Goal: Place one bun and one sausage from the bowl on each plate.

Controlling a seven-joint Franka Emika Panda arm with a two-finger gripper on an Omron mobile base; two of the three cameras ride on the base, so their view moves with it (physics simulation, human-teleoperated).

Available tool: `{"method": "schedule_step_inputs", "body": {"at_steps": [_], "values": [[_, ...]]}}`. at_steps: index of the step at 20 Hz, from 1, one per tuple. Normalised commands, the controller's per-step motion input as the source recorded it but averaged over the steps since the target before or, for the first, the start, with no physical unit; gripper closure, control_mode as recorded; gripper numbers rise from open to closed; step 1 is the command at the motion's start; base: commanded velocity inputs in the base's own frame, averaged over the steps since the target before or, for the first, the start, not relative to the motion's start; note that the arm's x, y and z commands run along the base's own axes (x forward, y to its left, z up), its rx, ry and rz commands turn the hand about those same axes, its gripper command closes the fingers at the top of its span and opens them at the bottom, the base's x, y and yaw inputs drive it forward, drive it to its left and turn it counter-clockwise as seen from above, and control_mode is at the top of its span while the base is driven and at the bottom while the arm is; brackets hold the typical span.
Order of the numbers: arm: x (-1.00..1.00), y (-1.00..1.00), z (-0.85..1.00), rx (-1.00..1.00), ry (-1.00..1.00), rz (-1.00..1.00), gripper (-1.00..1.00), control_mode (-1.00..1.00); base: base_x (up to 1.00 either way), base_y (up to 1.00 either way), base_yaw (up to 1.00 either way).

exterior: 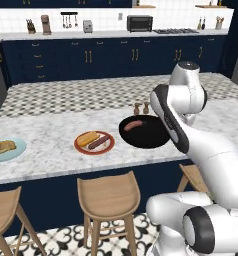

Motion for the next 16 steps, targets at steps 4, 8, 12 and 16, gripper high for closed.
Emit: {"method": "schedule_step_inputs", "body": {"at_steps": [4, 8, 12, 16], "values": [[1.00, -0.13, -0.31, 0.17, 0.13, 0.07, -1.00, -1.00, 0.00, 0.00, 0.00], [1.00, 0.00, -0.62, 0.08, 0.04, 0.06, -1.00, -1.00, 0.00, 0.00, 0.00], [1.00, 0.00, -0.84, 0.04, 0.00, 0.06, -1.00, -1.00, 0.00, 0.00, 0.00], [1.00, 0.09, -0.75, 0.04, 0.00, 0.01, -1.00, -1.00, 0.00, 0.00, 0.00]]}}
